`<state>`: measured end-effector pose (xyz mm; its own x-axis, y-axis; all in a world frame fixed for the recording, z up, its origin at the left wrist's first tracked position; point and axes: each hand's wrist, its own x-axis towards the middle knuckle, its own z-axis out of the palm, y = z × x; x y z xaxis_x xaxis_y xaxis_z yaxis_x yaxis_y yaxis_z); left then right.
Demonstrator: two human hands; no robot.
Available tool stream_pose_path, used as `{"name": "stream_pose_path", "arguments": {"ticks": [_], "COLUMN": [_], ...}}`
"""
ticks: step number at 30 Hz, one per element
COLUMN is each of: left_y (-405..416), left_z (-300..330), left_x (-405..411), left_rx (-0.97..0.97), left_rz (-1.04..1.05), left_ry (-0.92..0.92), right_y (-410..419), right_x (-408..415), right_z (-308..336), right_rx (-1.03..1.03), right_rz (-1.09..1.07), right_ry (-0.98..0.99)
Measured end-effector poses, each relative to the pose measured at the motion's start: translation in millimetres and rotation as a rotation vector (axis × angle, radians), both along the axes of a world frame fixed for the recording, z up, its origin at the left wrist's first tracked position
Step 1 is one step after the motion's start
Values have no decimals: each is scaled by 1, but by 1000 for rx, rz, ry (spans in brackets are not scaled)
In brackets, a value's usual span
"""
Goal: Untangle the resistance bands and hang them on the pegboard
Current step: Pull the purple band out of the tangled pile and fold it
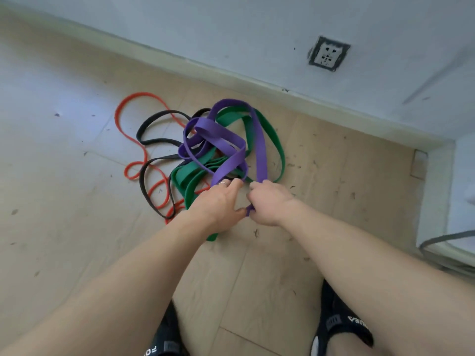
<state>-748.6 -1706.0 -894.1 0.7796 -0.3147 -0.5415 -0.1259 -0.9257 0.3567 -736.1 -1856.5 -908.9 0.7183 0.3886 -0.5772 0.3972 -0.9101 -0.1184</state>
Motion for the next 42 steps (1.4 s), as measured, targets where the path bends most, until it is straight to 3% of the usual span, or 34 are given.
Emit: {"name": "stream_pose_path", "arguments": {"ticks": [9,14,21,28,38,42], "left_y": [19,26,14,21,33,35], "left_z": [104,156,200,217,215,220], "left_x": [-10,-19,-49,-49,-48,-45], "left_rx": [-162,-281,-597,-596,-561,-533], "left_rz": [94,110,155,94,17,20], "left_ry": [-23,-124,-310,-312,-323,-332], "right_y": [-3,7,13,5,-11,-24], "right_x": [-5,-18,-44,-60,-47,-40], "right_z": [111,177,244,269,281,274], "right_rx": [345,699,1183,1288,1546,1367], "right_rz": [-314,-563,-652,-648,-836,-787], "right_ry": [-76,-139,-57,36,106,-18]}}
